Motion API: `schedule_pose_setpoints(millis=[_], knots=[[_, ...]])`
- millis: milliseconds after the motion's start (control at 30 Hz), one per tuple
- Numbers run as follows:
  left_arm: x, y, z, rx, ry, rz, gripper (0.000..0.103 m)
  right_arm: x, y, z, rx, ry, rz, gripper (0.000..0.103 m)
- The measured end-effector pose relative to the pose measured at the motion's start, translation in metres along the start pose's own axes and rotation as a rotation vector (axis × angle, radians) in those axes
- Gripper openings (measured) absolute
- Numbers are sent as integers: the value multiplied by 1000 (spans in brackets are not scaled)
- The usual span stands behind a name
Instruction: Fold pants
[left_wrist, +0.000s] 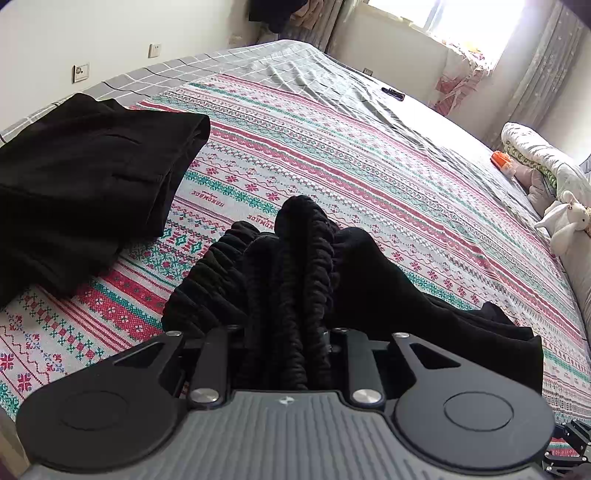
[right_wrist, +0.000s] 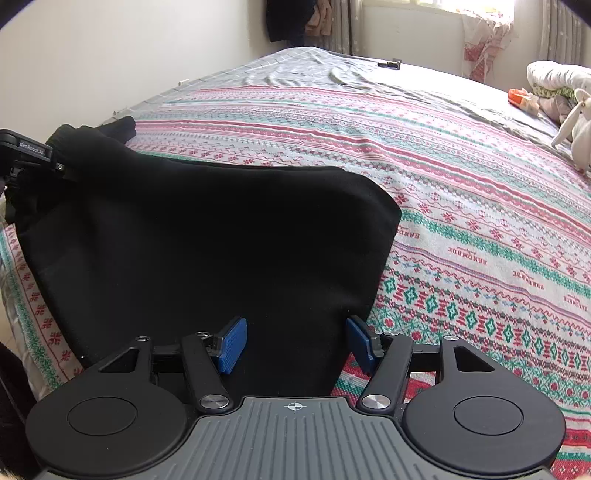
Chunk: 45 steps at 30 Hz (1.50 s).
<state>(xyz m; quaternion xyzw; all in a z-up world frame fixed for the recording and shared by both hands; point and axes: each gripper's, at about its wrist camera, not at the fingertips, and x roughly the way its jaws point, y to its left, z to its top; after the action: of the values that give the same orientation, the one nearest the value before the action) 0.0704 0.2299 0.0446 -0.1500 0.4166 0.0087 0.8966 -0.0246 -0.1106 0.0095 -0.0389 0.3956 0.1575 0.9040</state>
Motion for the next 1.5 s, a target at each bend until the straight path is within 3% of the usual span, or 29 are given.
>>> schedule_pose_setpoints(millis=[100,200,300,433,567,800,967,1167,1267,1400,1500], knots=[[-5,3,2,-22,4,-26,65,-2,3,4,-15,-14,-8,61],[-24,6,3,-45,-81,23,103,-8,2,12,-16,-42,-7,61],[-46,5,5,-29,-200,27,103,-14,-1,22,2,-67,-5,62],[-54,-2,2,-24,-202,-70,103,-16,-6,31,39,-78,-8,63],[-46,-35,-10,116,-156,-146,103,-12,0,30,48,-75,33,63],[-20,-80,-51,384,-11,-225,103,-5,49,9,-131,-30,204,62],[-3,-91,-78,534,87,-223,103,-5,76,-15,-287,6,177,62],[4,-84,-100,655,143,-220,103,-20,61,-29,-234,13,197,64],[1,-79,-100,662,156,-237,103,-26,51,-34,-222,43,209,74],[-5,-79,-94,640,155,-271,103,-39,49,-40,-321,90,135,76],[-11,-82,-92,611,122,-344,103,-50,27,-34,-193,112,203,77]])
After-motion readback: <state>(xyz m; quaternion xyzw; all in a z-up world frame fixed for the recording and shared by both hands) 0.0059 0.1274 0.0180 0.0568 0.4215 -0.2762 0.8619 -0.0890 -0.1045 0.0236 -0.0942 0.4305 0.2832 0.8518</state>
